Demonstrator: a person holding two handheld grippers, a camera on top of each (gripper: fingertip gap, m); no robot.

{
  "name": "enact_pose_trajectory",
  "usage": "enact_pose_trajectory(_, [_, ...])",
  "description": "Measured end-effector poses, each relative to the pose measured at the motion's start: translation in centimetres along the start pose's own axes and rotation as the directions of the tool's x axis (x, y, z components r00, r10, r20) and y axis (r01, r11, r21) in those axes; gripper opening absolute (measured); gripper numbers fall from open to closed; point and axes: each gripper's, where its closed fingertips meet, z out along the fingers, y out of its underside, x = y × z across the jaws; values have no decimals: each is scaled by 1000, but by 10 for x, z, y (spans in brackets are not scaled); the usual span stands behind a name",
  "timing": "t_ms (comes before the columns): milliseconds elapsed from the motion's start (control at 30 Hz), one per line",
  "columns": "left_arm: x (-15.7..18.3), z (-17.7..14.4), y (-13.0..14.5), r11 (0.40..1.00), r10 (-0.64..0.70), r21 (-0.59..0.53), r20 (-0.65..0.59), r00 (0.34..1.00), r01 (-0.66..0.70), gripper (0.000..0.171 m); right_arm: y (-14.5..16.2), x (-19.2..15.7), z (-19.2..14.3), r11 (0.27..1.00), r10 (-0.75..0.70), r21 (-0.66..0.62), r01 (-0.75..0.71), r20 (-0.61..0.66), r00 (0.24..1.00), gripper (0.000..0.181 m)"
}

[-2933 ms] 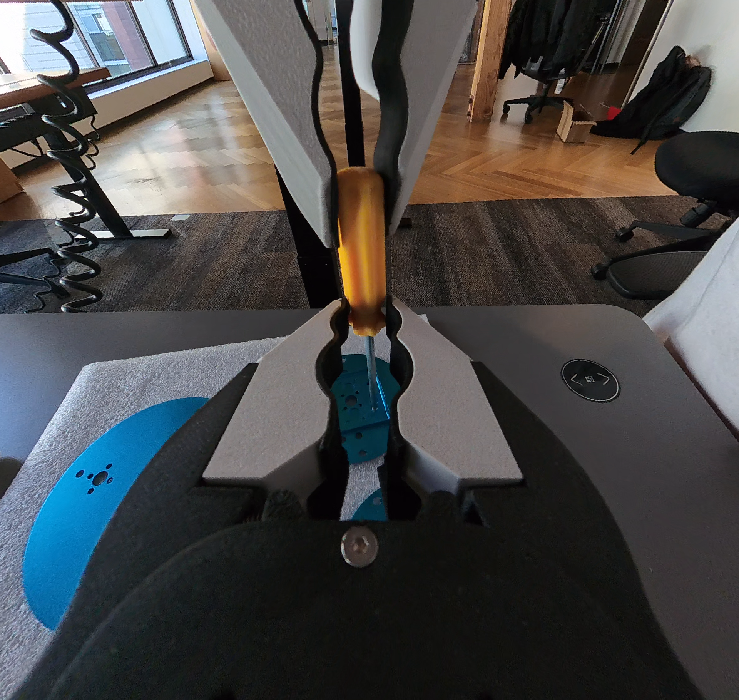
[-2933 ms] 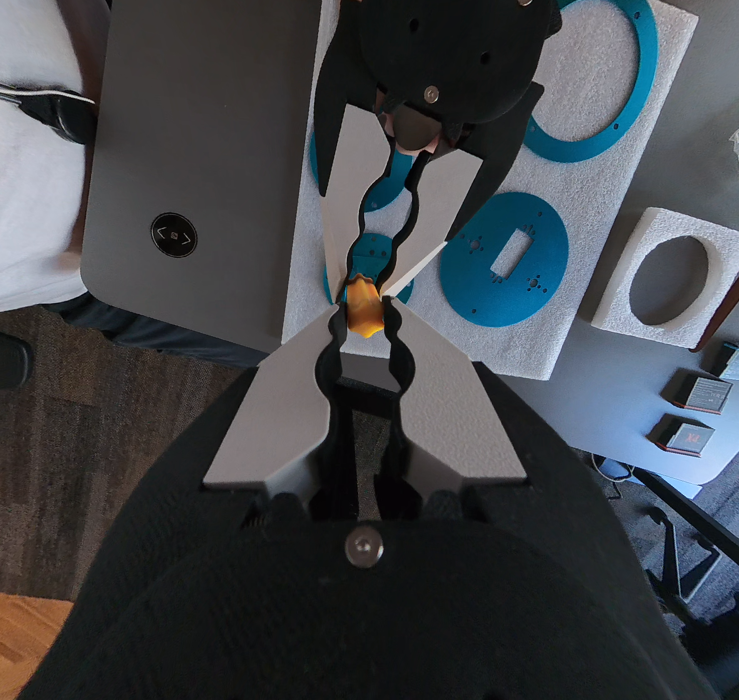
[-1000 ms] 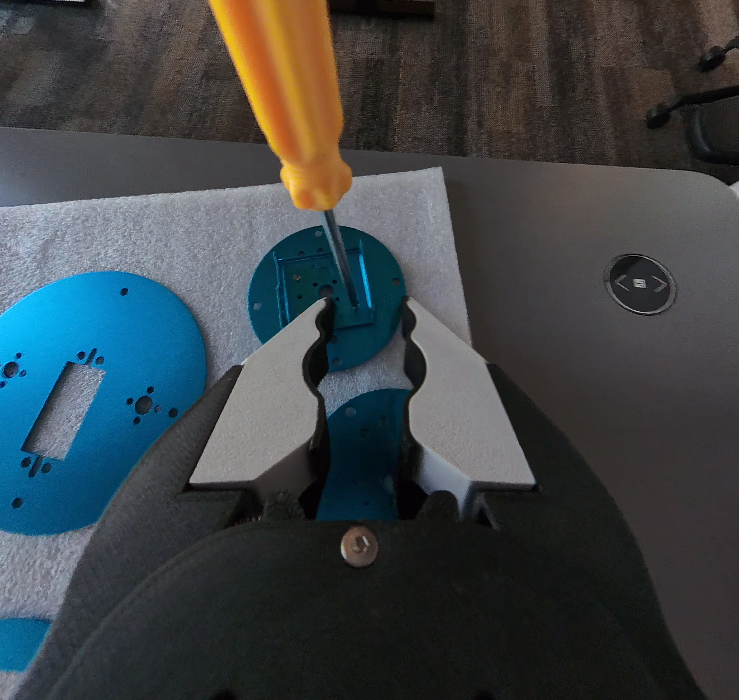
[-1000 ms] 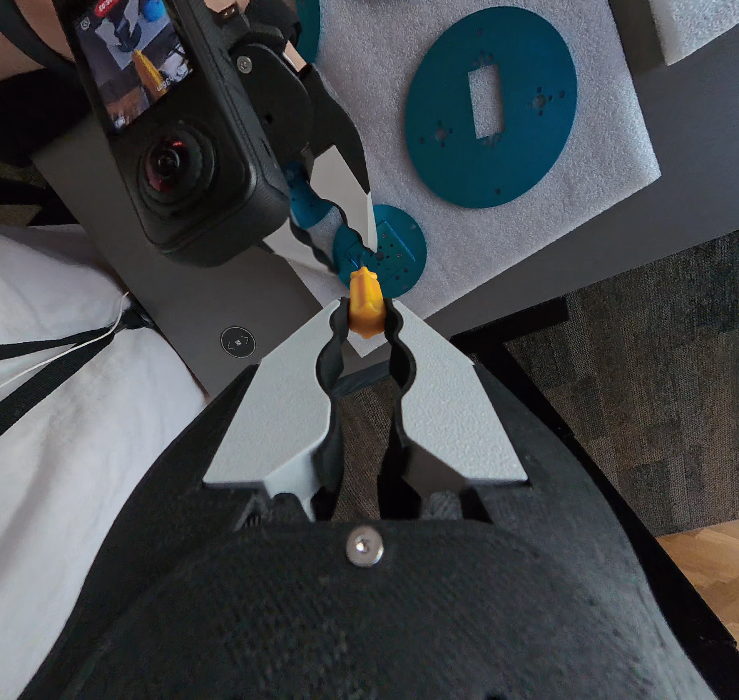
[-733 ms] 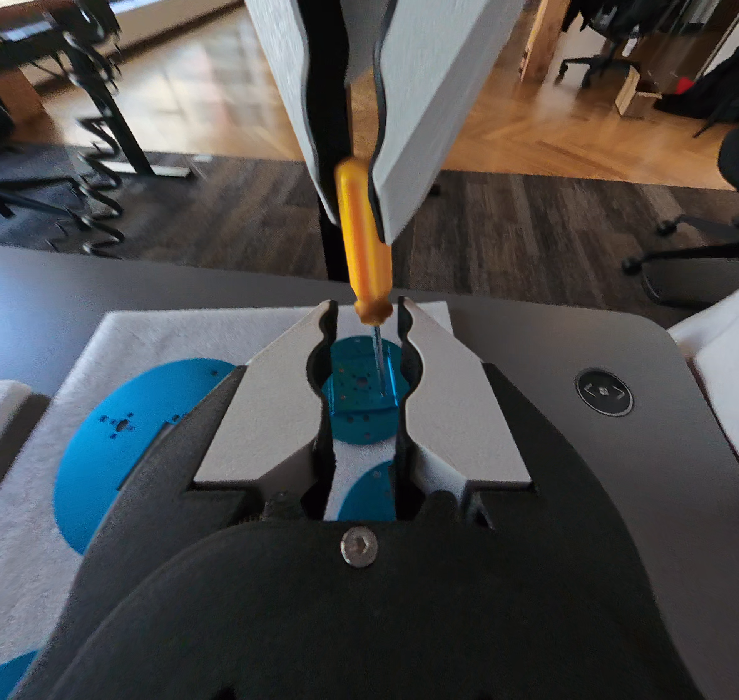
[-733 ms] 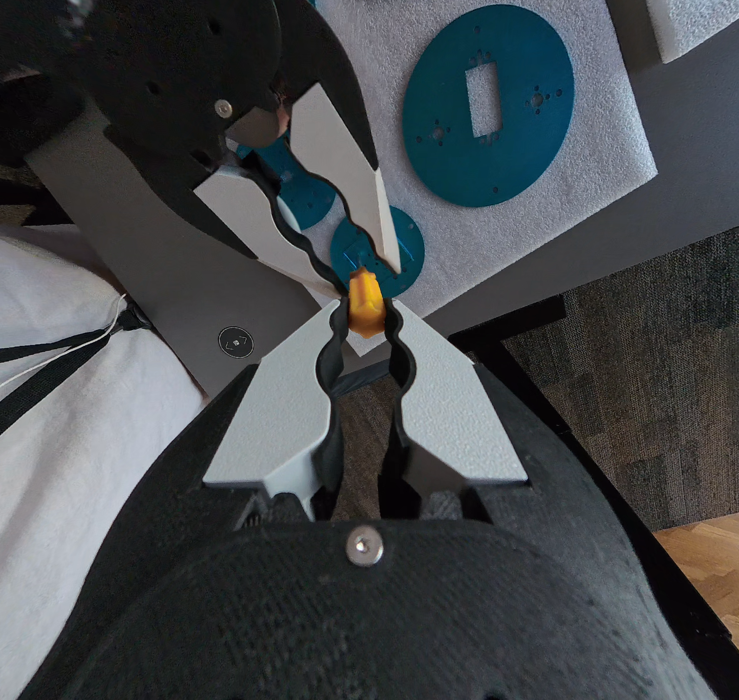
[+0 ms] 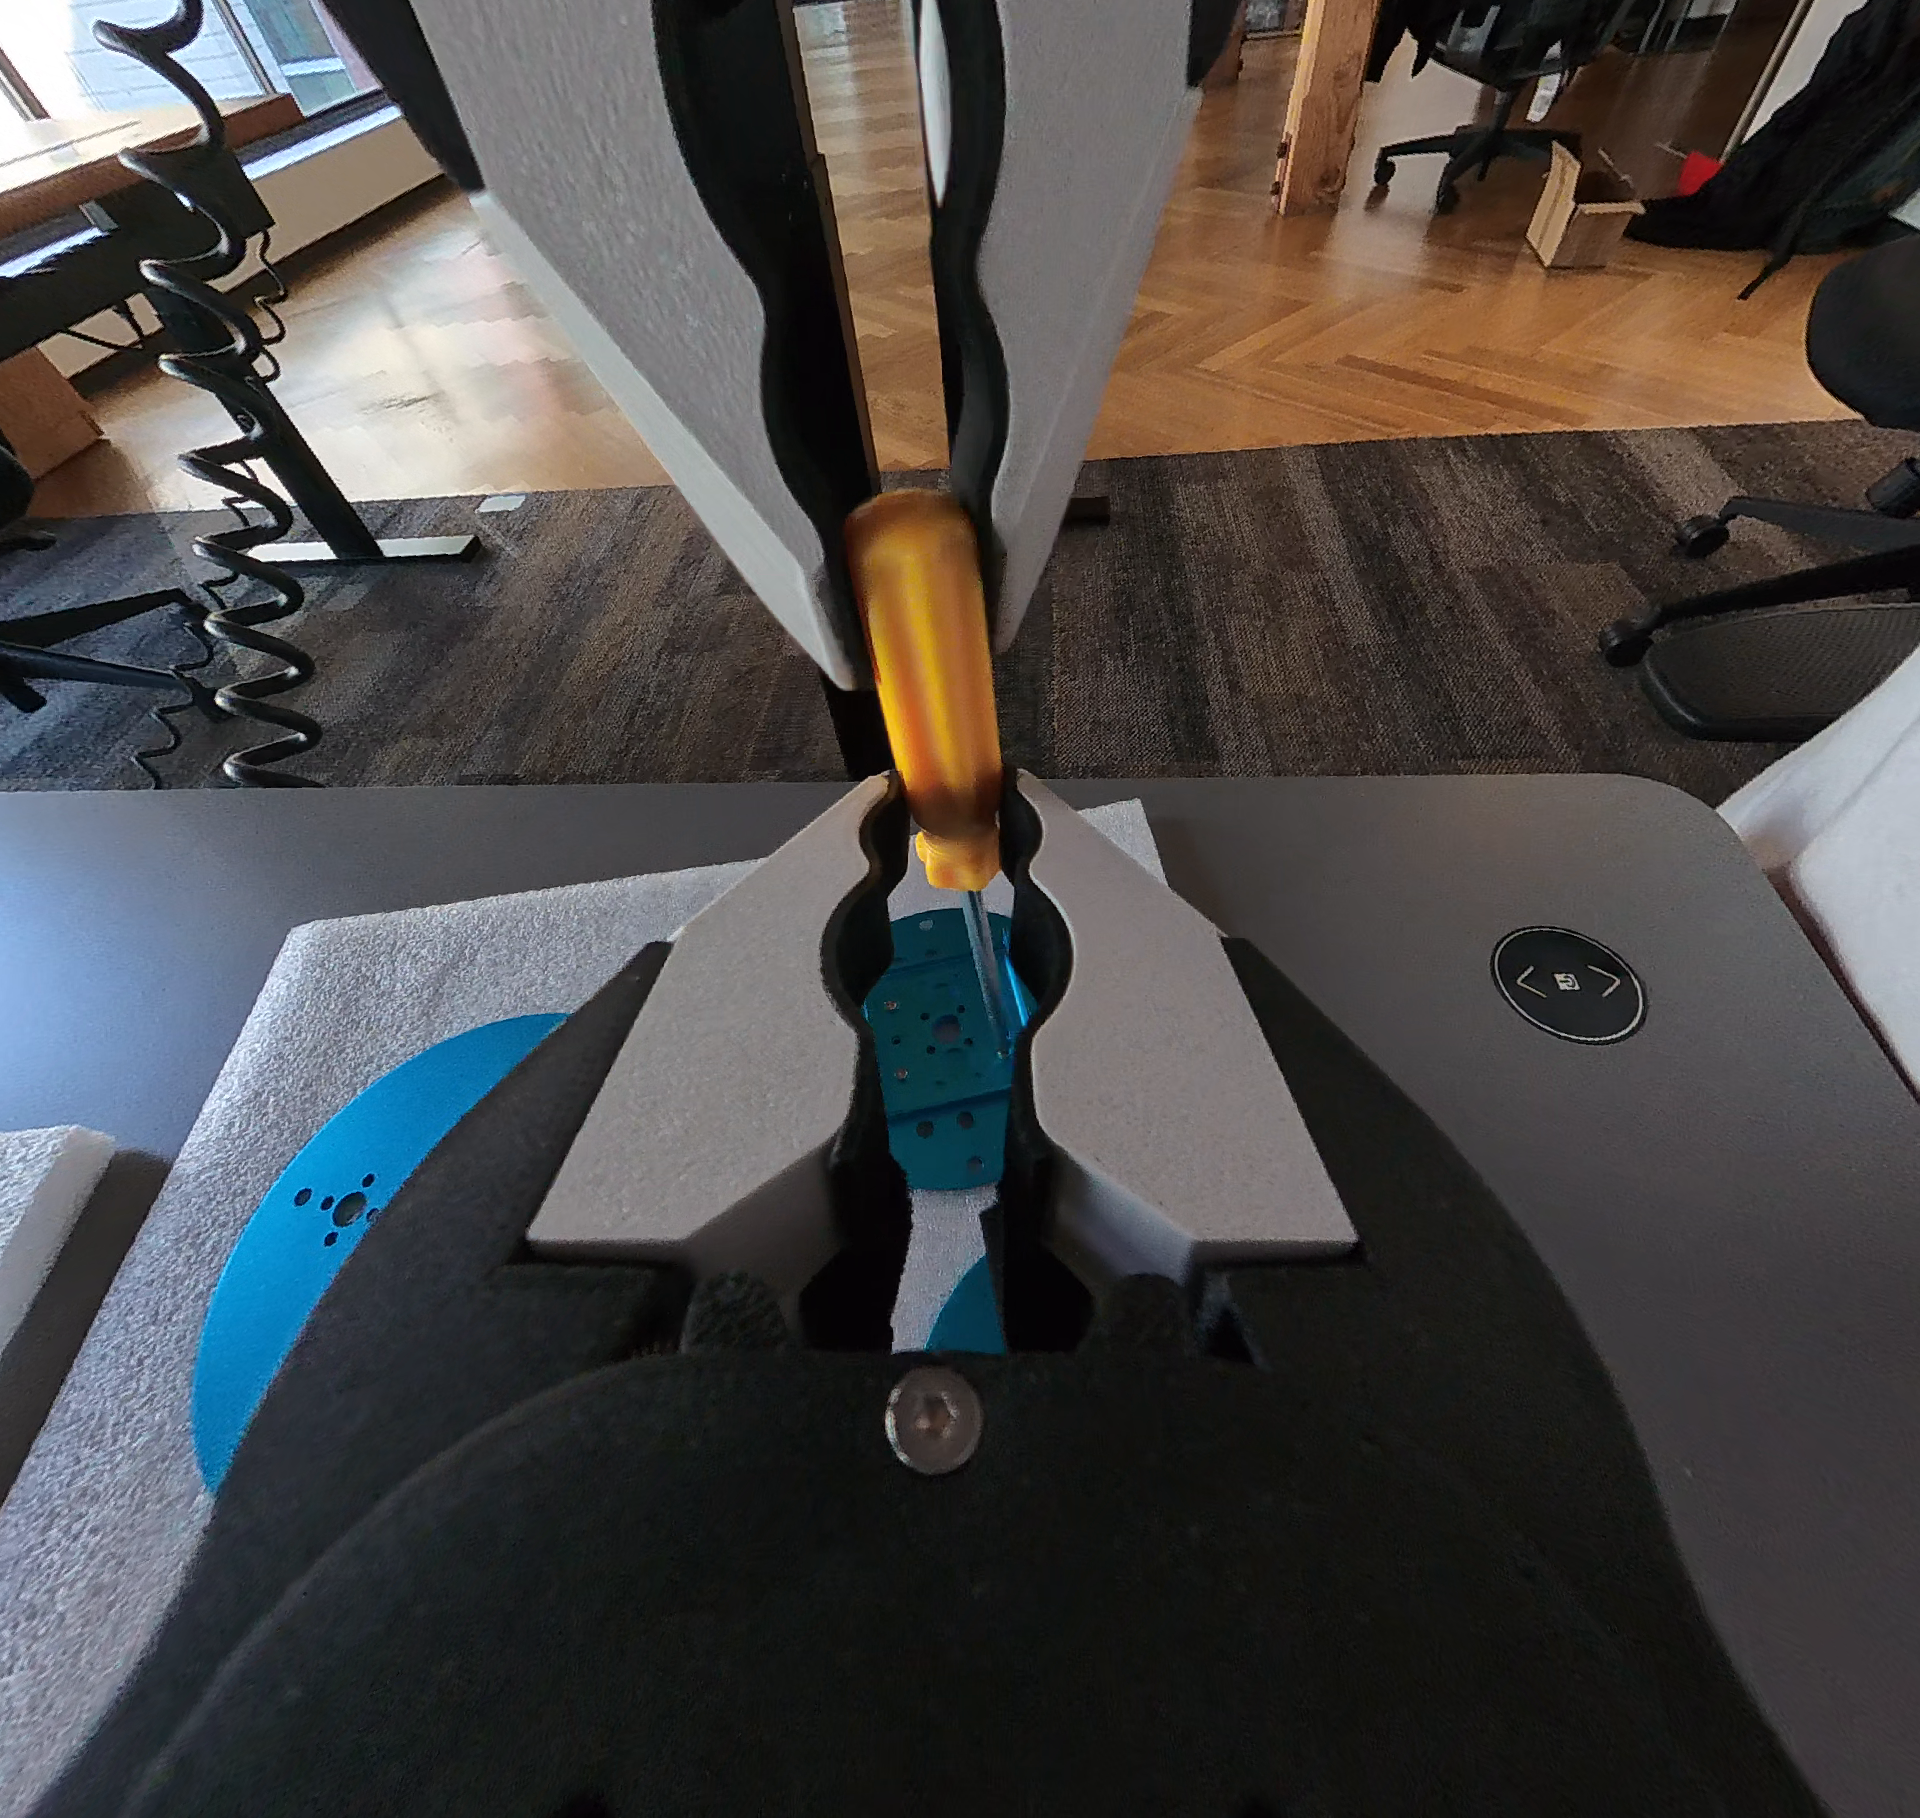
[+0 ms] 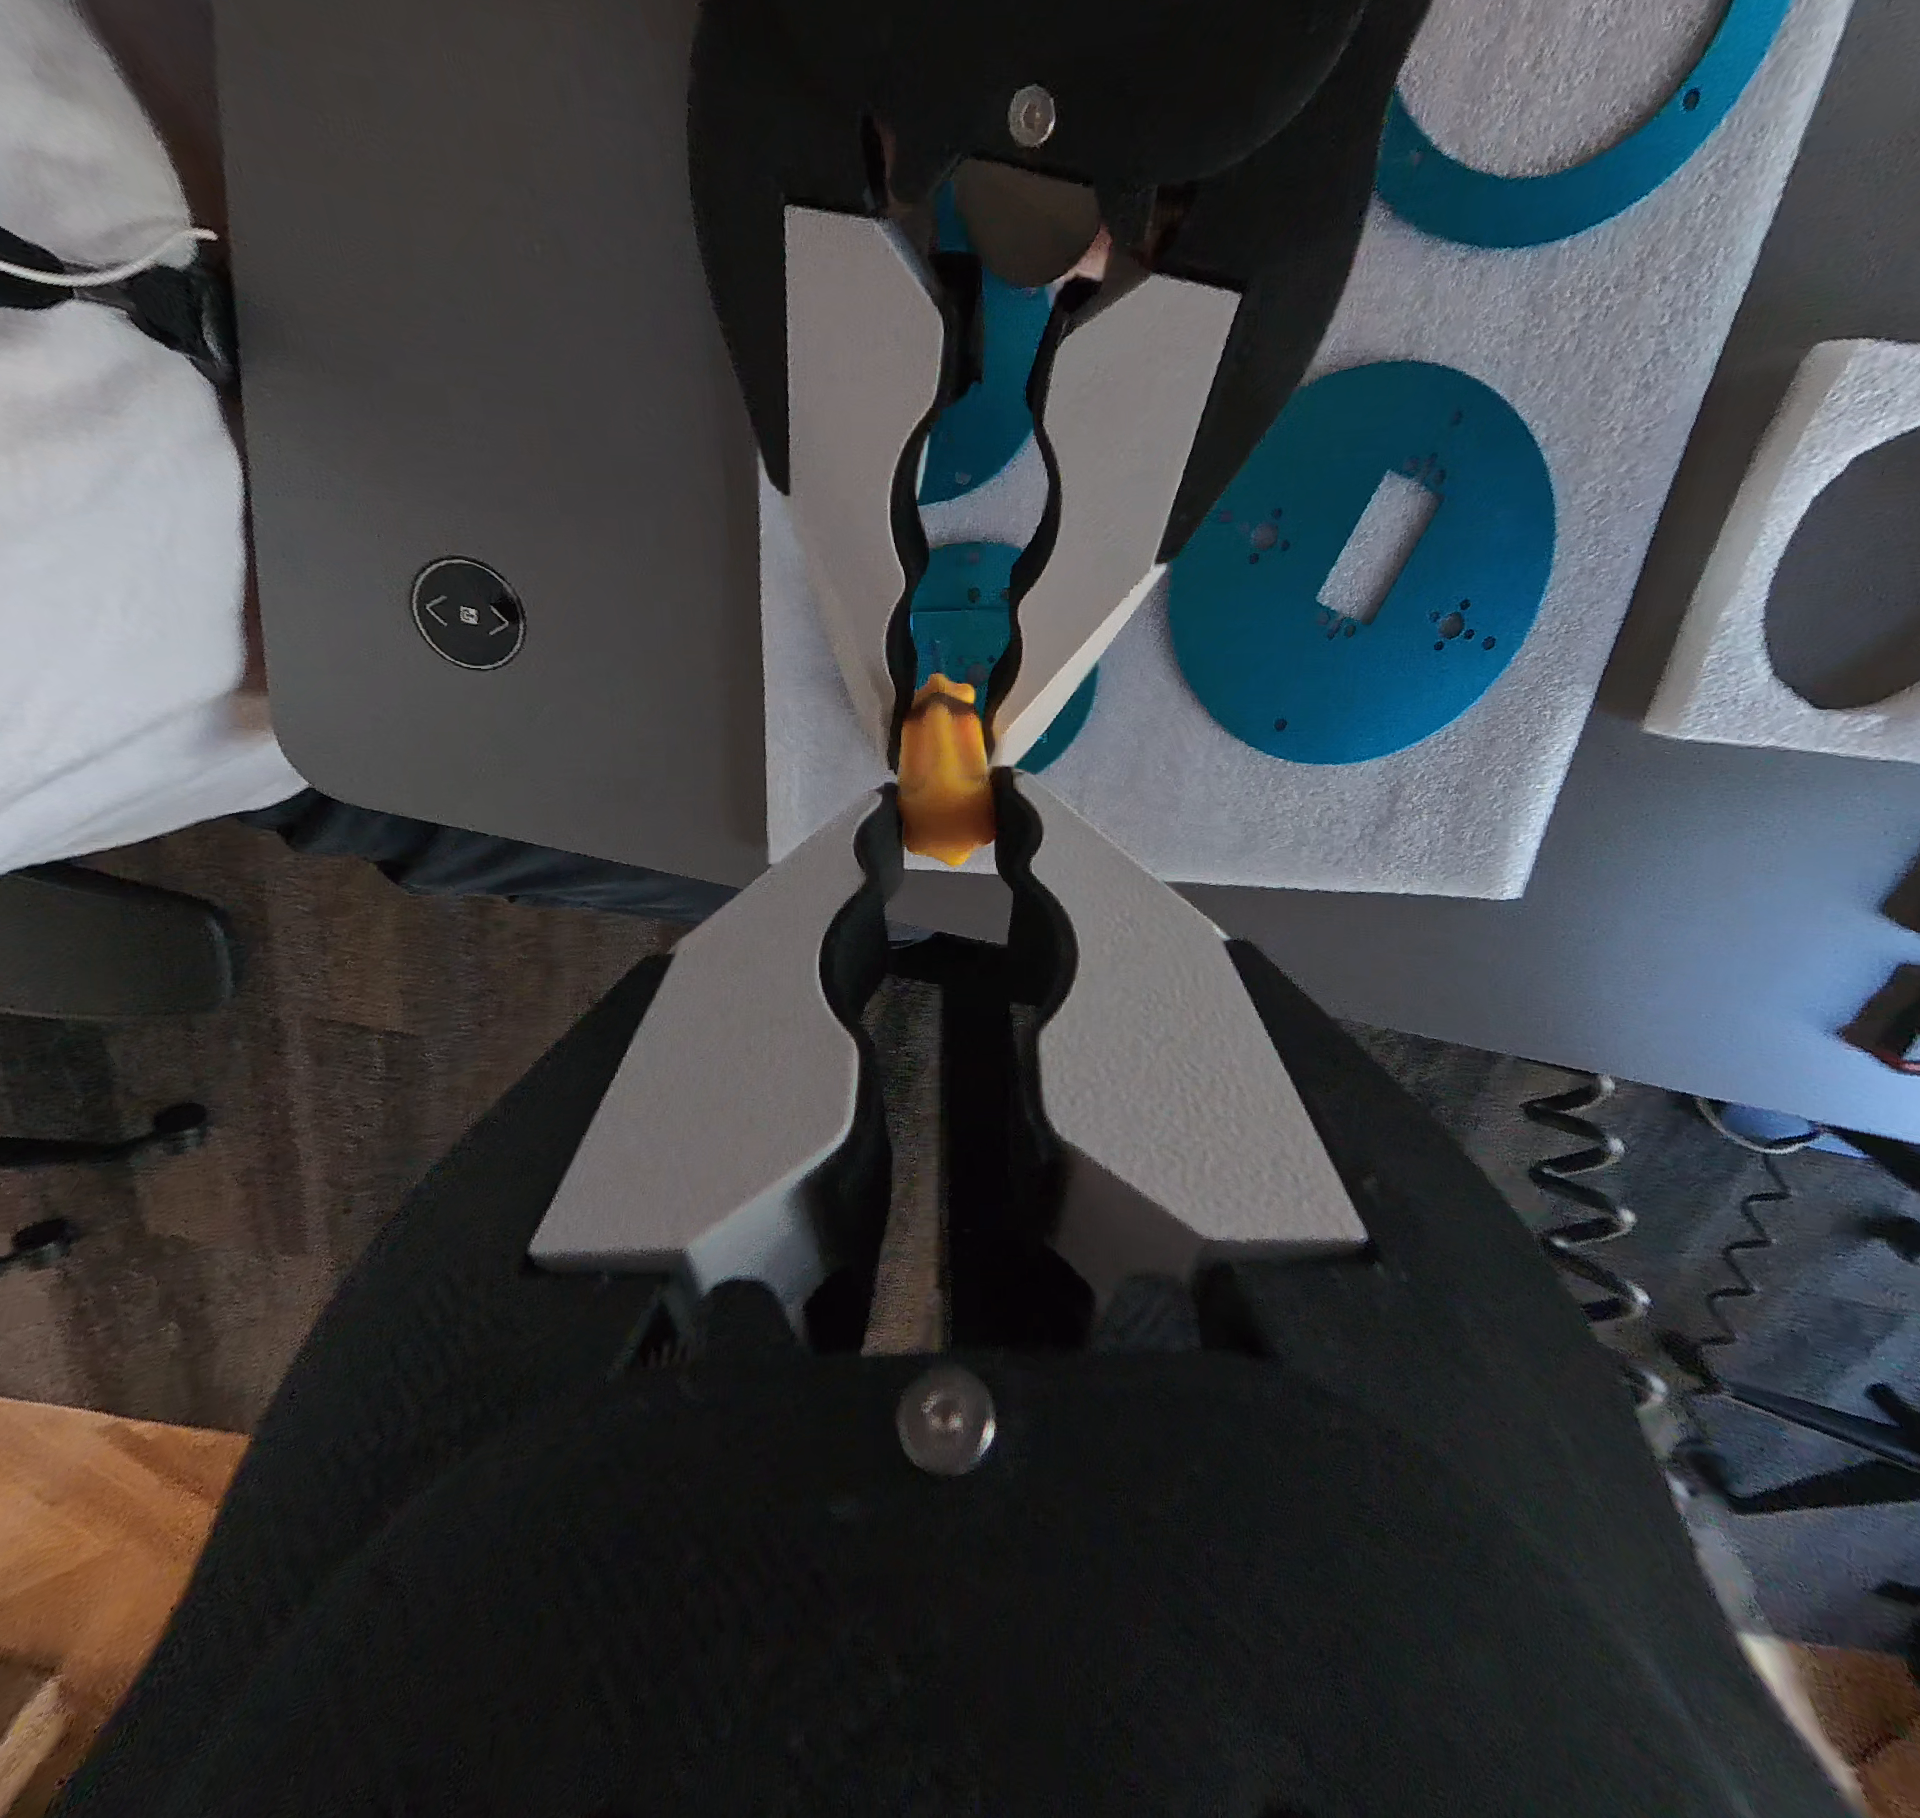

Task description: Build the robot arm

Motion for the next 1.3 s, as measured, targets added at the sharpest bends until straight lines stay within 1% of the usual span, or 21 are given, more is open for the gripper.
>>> enact_pose_trajectory(33, [2,1,0,1000,-8,-1,-11,1000,8,16,1,-3,0,999,32,-7,-32,25,999,17])
enact_pose_trajectory(100, [2,2,0,999,-32,-3,-17,999,32,15,3,-2,0,996,89,-26,-89,8,996,16])
enact_pose_trajectory(200, [2,2,-6,999,-51,13,-9,999,51,20,0,-1,1,967,253,-19,-253,-8,968,16])
enact_pose_trajectory(300, [-3,4,-7,999,-46,-2,28,999,46,17,1,1,1,911,412,-19,-412,-11,911,17])
enact_pose_trajectory(367, [-2,4,-7,997,-74,0,5,997,74,17,3,-1,1,864,502,-24,-502,1,865,17])
enact_pose_trajectory(400, [0,4,-7,998,-57,2,-1,998,57,17,2,-3,1,871,491,-36,-491,11,871,18])
enact_pose_trajectory(433, [0,4,-6,999,-37,1,1,999,37,17,1,-3,1,904,426,-42,-425,9,905,17])
enact_pose_trajectory(500, [2,3,-6,999,-40,5,-15,999,40,17,-7,-2,0,969,245,-4,-245,-15,969,23])
enact_pose_trajectory(533, [3,3,-6,999,-43,11,-26,999,44,17,-9,-4,0,989,151,9,-150,-19,988,19])
enact_pose_trajectory(600, [5,3,-6,999,-35,12,-34,999,35,17,-9,-6,1,1000,24,5,-24,-33,999,18])
enact_pose_trajectory(733, [5,3,-7,999,-33,18,-43,999,34,17,-7,-8,2,999,38,-12,-38,-4,999,19])
enact_pose_trajectory(767, [5,3,-7,999,-37,19,-43,998,38,17,-7,-7,2,998,65,-16,-65,-12,998,19])
enact_pose_trajectory(833, [3,3,-5,999,-53,4,-29,998,53,17,-7,-3,2,977,212,-19,-212,-30,977,18])
enact_pose_trajectory(900, [-1,4,-5,999,-52,-15,0,999,52,18,-8,4,2,900,435,25,-435,-26,900,16])
enact_pose_trajectory(933, [-1,5,-5,998,-58,-28,-1,998,58,17,-7,4,2,866,500,28,-499,-20,866,16])
enact_pose_trajectory(967, [-1,6,-5,997,-62,-37,-8,998,61,17,-6,4,2,852,524,21,-523,-22,852,16])
enact_pose_trajectory(1033, [1,5,-4,998,-53,-32,-19,998,52,17,-7,2,3,858,513,19,-513,-32,858,15])
enact_pose_trajectory(1067, [3,5,-4,999,-38,-28,-24,999,37,17,-8,-1,4,876,482,8,-482,-21,876,16])
enact_pose_trajectory(1133, [7,6,-5,1000,-12,-28,-34,999,11,17,-11,-7,4,933,359,-2,-359,19,933,18])
enact_pose_trajectory(1200, [8,6,-5,1000,-8,-26,-43,999,7,17,-15,-7,-2,975,220,22,-220,31,975,19])
enact_pose_trajectory(1300, [8,5,-5,1000,-18,-18,-53,998,17,17,-13,-10,-7,1000,16,26,-16,12,1000,18])
